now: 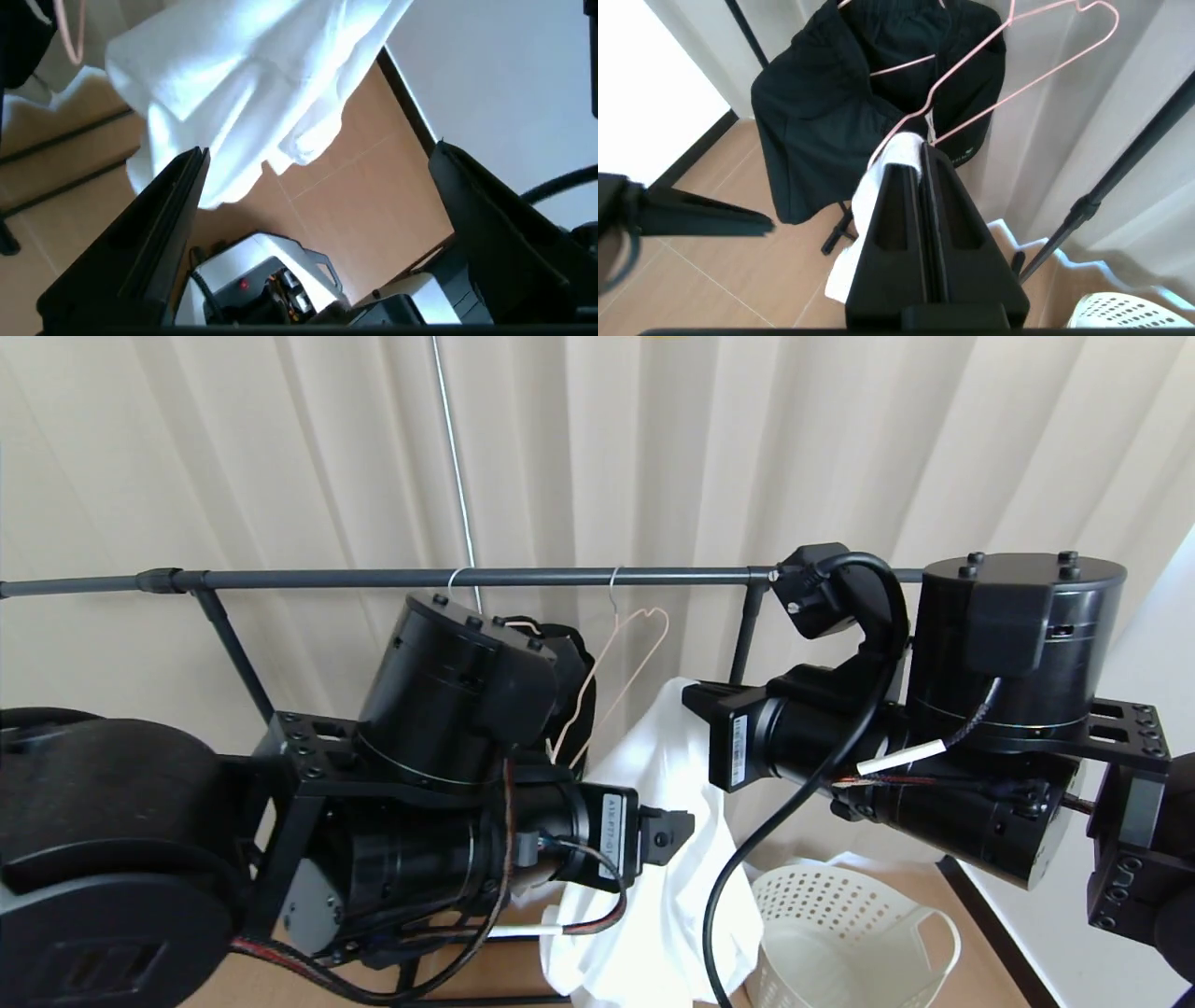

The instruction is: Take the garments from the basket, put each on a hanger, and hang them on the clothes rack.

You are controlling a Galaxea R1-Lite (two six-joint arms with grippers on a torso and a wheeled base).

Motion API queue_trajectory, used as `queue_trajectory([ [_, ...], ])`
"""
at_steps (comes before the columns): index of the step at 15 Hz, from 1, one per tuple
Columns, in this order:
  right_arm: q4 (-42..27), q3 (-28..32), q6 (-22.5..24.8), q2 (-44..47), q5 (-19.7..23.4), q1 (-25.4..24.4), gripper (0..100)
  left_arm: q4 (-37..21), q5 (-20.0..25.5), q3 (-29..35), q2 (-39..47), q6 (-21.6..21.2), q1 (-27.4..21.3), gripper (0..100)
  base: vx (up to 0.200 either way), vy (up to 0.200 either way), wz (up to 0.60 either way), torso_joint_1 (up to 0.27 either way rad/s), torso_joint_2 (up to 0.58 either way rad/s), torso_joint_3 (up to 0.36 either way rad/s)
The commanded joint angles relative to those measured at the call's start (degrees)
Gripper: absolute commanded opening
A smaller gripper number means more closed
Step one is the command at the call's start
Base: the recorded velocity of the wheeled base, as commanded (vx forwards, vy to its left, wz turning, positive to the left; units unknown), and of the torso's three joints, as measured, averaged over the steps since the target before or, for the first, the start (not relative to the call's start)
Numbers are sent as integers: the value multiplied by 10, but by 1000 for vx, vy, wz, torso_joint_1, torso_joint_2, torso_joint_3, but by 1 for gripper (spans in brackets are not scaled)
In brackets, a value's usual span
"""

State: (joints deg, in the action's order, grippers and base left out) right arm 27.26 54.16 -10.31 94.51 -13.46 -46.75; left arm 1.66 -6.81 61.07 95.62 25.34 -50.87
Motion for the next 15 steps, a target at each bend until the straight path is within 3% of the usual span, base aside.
queue_trajectory([
  [1, 0, -1, 1, 4, -13, -6, 0, 86, -46, 2, 62, 10, -11, 100, 0, 0, 0, 0, 0, 0],
  [5, 0, 1, 3, 13, -46, -12, 0, 119, -74, 20, 74, 16, -11, 100, 0, 0, 0, 0, 0, 0],
  [10, -1, -1, 4, 8, -63, -17, 0, 121, -145, 42, 98, 16, -10, 100, 0, 0, 0, 0, 0, 0],
  [13, -1, -2, 5, 7, -74, -17, 0, 120, -212, 54, 124, 11, -5, 100, 0, 0, 0, 0, 0, 0],
  [15, -1, -2, 6, 7, -80, -16, 0, 118, -226, 47, 123, 8, -1, 100, 0, 0, 0, 0, 0, 0],
])
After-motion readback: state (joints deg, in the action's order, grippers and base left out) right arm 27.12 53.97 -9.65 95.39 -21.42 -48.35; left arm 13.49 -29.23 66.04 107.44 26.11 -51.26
